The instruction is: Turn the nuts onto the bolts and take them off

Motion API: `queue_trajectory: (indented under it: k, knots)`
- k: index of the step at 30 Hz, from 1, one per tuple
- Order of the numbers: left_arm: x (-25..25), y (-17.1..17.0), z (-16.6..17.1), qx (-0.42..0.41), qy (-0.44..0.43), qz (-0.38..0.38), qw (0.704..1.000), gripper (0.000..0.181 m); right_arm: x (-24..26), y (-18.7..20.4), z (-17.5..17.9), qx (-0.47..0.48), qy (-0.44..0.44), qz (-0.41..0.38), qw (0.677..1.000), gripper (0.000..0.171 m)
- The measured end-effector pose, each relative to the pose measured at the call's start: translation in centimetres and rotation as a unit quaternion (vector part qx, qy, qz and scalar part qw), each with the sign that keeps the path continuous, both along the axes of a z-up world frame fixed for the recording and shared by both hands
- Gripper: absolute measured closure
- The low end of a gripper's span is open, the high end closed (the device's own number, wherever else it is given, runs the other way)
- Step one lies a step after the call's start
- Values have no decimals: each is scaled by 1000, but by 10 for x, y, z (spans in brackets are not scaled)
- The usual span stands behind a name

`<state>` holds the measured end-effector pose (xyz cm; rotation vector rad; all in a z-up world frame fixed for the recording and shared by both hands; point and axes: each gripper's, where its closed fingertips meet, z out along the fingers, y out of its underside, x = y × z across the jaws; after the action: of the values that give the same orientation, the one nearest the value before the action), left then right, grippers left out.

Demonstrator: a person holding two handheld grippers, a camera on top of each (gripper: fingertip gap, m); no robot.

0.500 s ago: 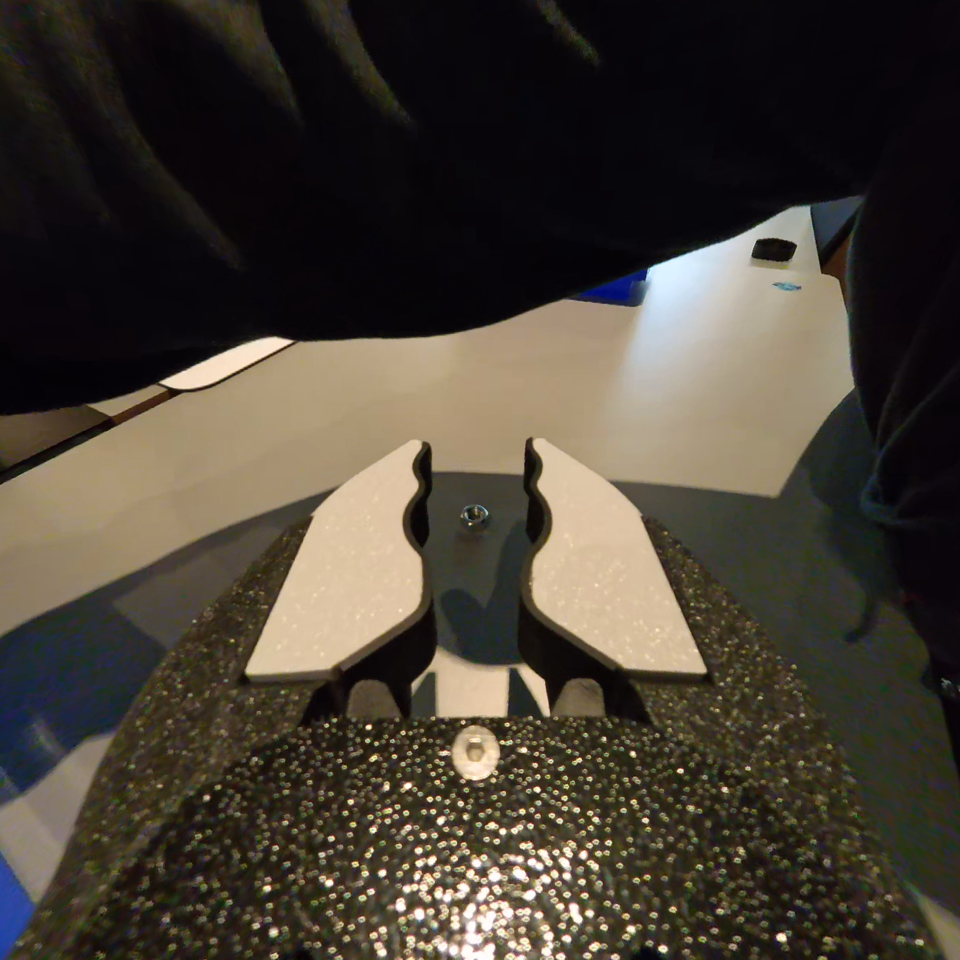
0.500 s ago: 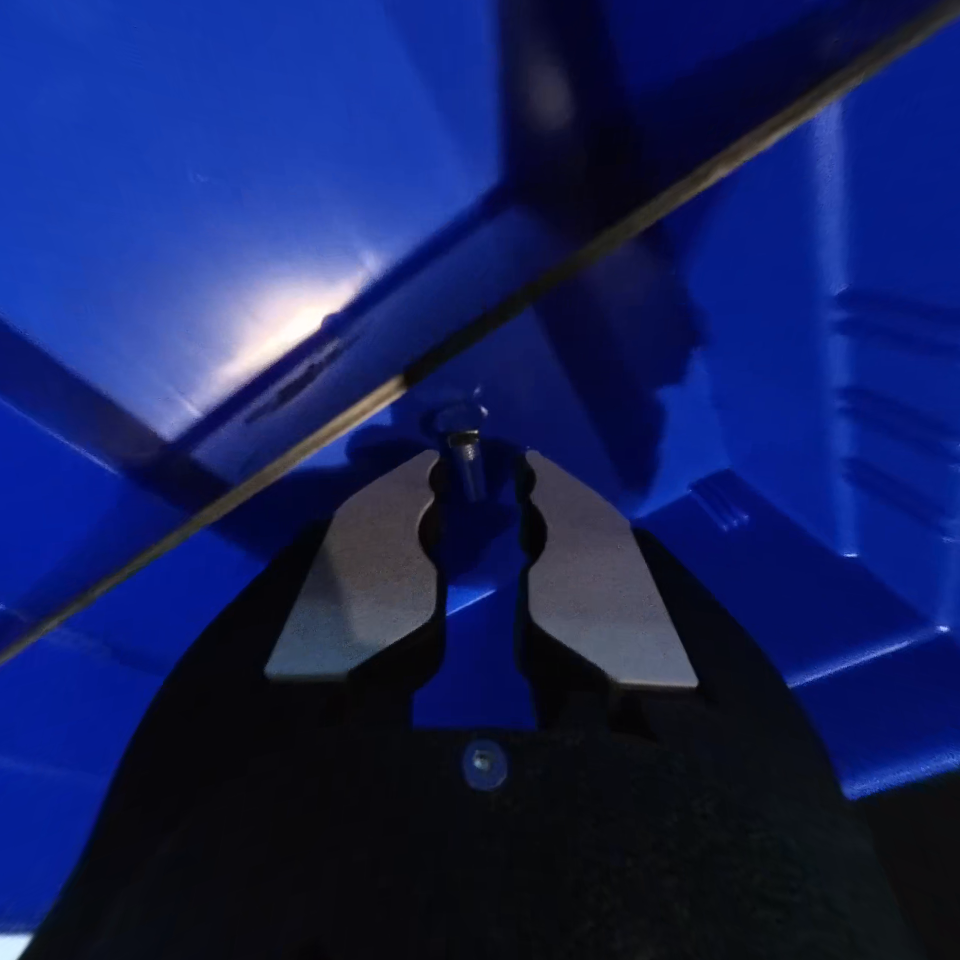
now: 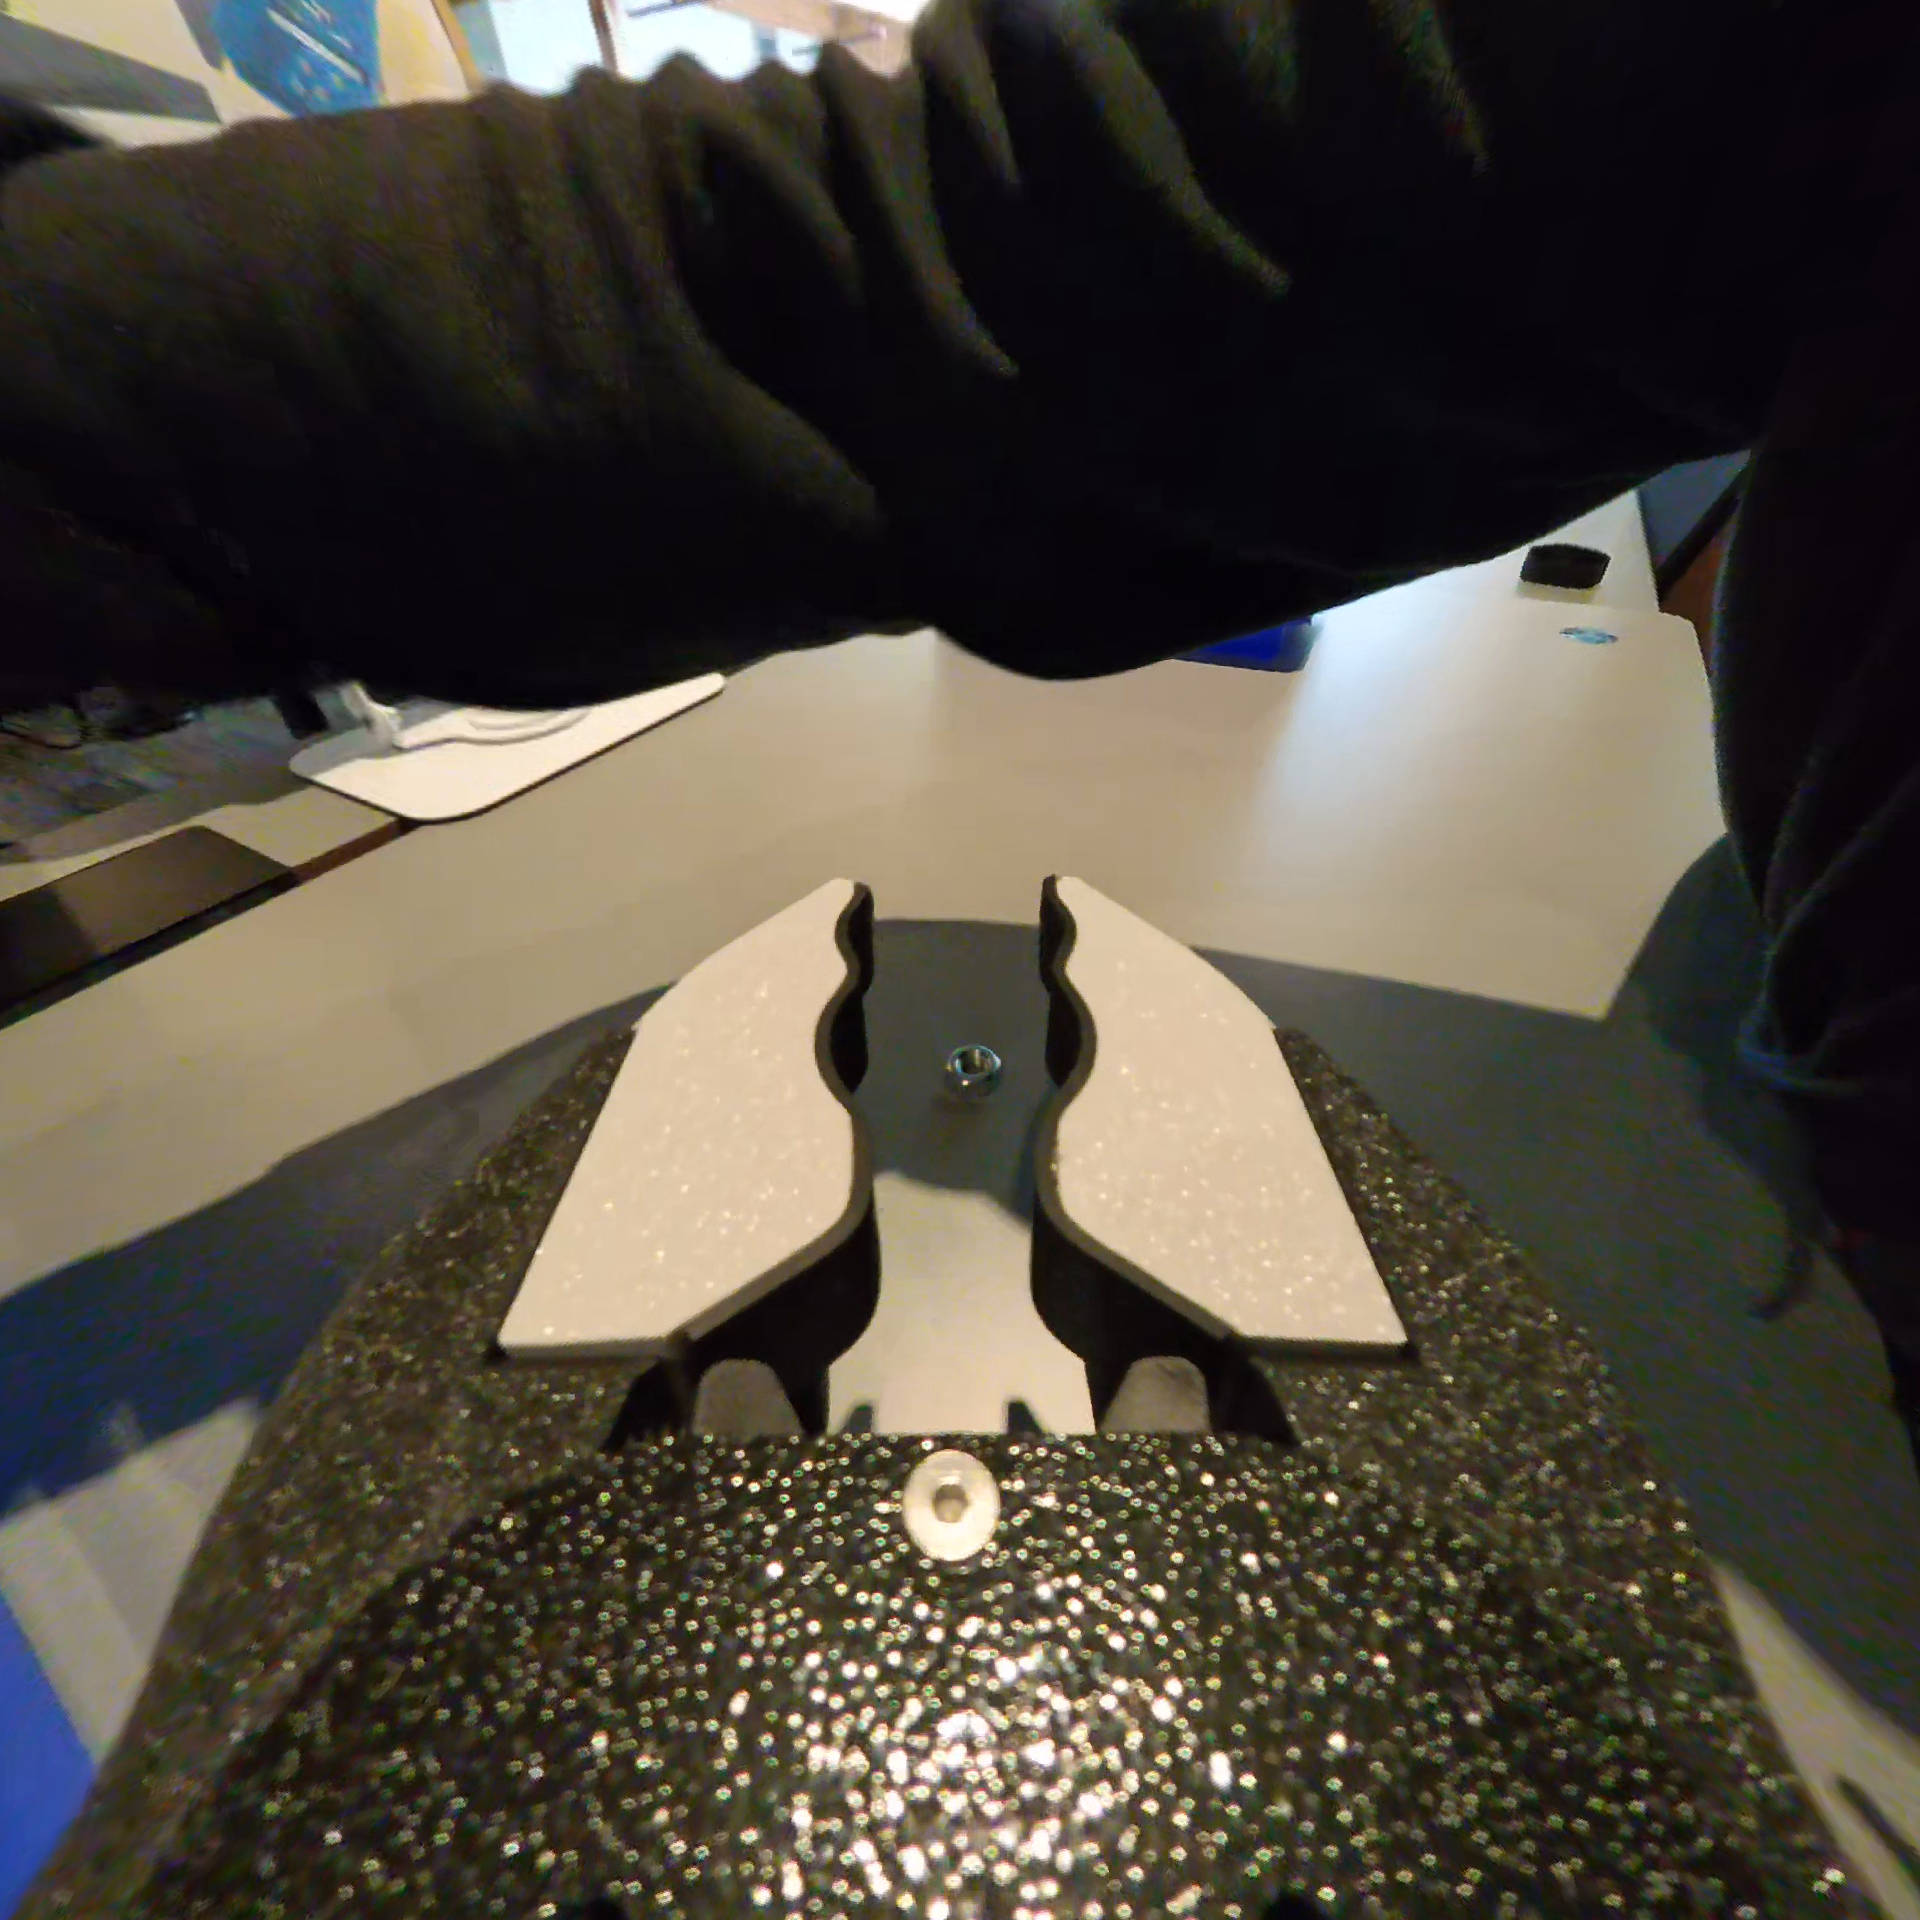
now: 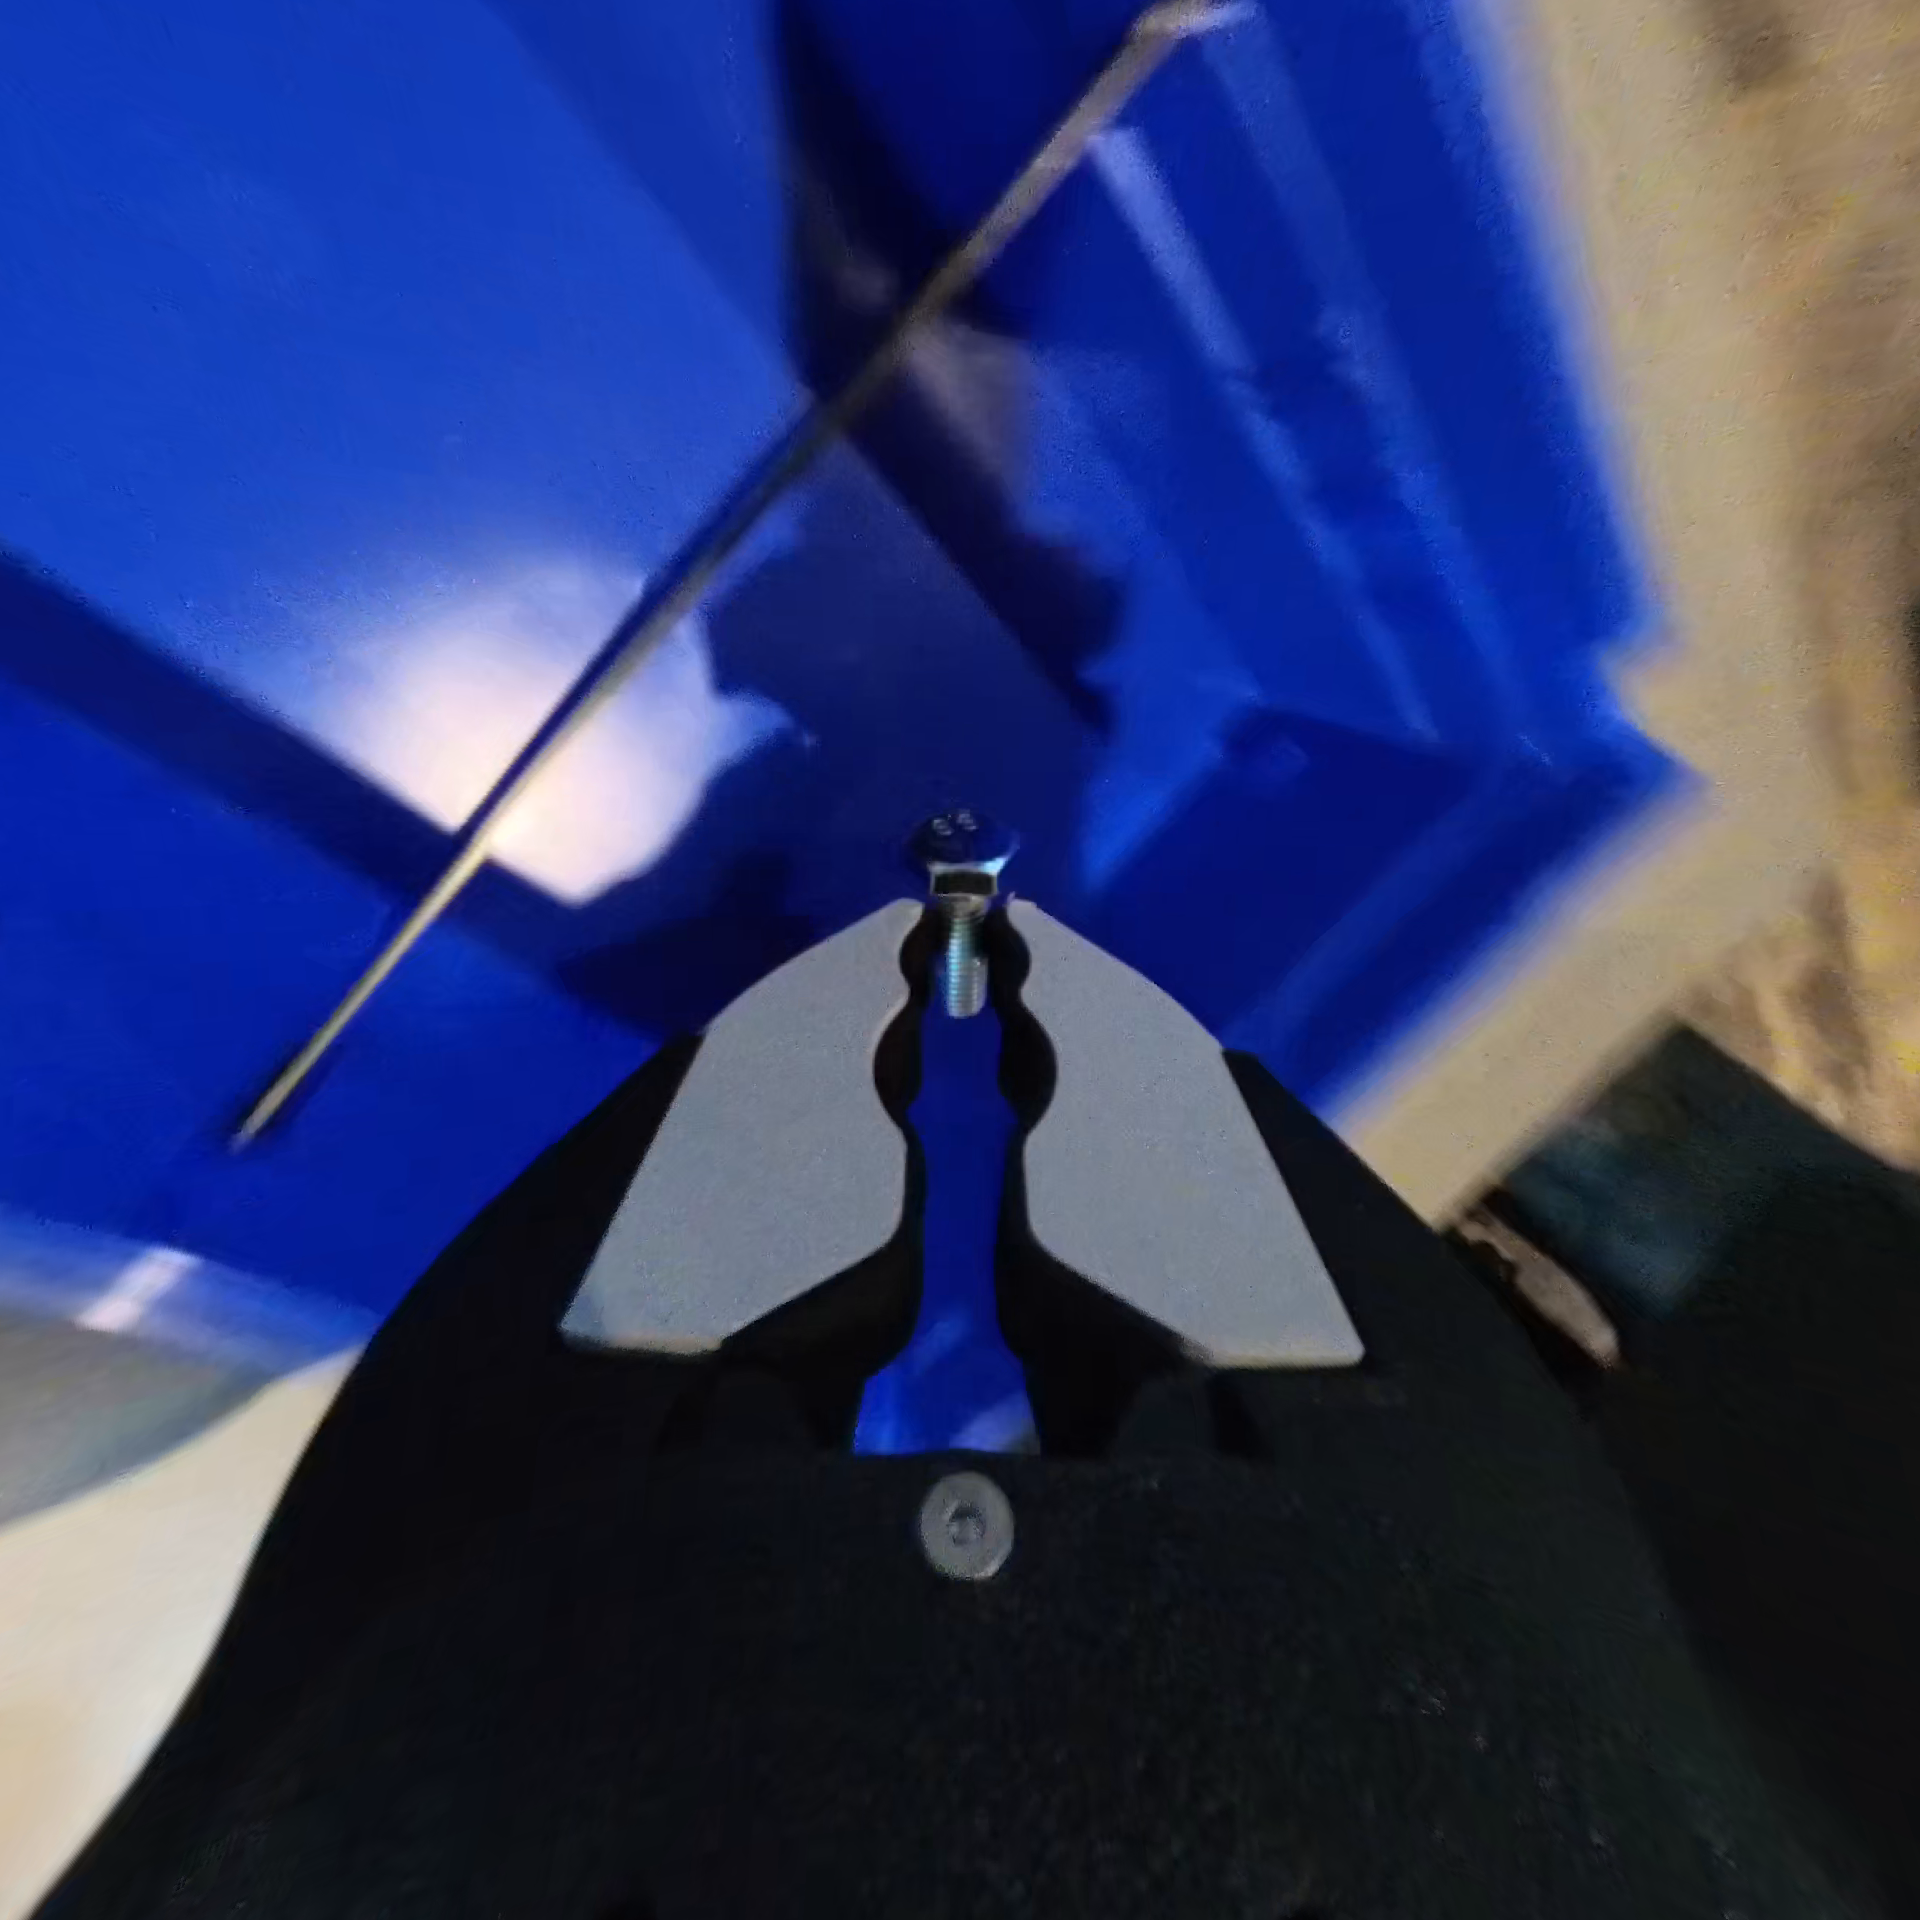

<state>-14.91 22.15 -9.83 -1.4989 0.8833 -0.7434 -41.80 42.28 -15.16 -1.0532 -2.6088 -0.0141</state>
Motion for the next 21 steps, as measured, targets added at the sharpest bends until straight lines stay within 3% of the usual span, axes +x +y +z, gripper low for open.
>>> queue_trajectory:
  k: [4,6,10,14,17,21]
  knots:
    - [-4,4,-1,-6,-5,13,1000,151,68,1,75,-37,122,-51,991,162]
    - [-4,7,-5,-17,2,19,1000,151,129,-6,88,-57,154,-83,983,162]
    - [-1,14,-24,-56,36,30,997,151,264,-50,59,-113,167,-150,968,162]
    - [13,20,-44,-98,86,15,991,151,369,-103,15,-140,161,-223,951,162]
    - [32,22,-63,-120,160,-12,980,150,411,-143,-6,-180,157,-245,940,162]
    - [78,21,-68,-108,231,-60,965,149,446,-162,-40,-154,112,-257,947,162]
